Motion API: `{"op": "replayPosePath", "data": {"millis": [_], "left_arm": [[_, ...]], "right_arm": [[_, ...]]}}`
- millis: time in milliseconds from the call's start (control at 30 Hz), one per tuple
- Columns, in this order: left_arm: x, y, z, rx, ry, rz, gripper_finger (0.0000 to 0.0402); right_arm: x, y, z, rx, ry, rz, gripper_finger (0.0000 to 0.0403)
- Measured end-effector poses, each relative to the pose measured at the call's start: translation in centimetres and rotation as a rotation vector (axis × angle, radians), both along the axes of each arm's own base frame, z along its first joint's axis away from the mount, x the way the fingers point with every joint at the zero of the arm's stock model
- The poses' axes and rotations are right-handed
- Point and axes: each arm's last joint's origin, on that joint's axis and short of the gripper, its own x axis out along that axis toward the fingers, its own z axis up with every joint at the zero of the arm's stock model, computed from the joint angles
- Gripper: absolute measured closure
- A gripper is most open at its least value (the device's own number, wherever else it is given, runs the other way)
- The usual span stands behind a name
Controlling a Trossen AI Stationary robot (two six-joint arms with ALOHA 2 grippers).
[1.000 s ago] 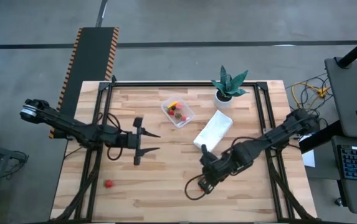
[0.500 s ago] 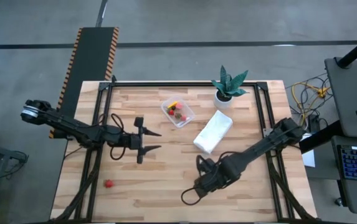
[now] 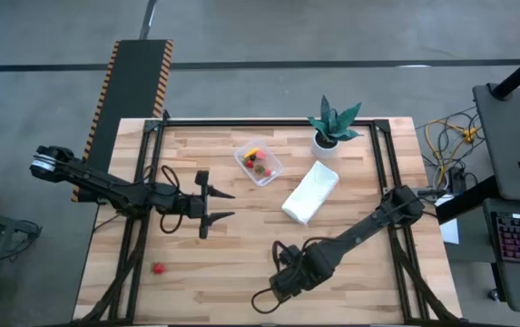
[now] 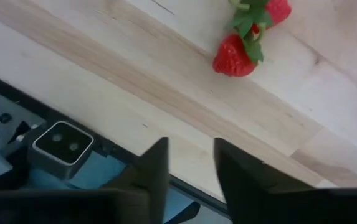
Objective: Pick and placing Produce into tupperware
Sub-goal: Put the strawberry into the transparent bin
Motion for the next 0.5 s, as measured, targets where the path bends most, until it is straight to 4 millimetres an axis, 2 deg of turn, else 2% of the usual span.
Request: {"op": "replayPosePath", "data": {"millis": [133,267,367,500], "left_arm": [[0.0,0.0,0.0,-0.007,0.0,0.0,0.0207],[0.0,0.0,0.0,-0.007,0.0,0.0,0.0207],[0.0,0.0,0.0,-0.008,-0.002,0.0,0.0207],[0.0,0.0,0.0,-0.009,-0.002,0.0,0.0207]], "right_arm": [[0.3,0.3,-1.3,-0.017,0.053,-0.076,0.0214],[0.2,0.1,-2.2,-0.061,0.084,-0.059,0.0161],[0.3,-0.4,-2.6,-0.12,0.062,-0.062,0.0138],[0.0,-1.2,-3.5,-0.182,0.09,-0.07,0.0129]]}}
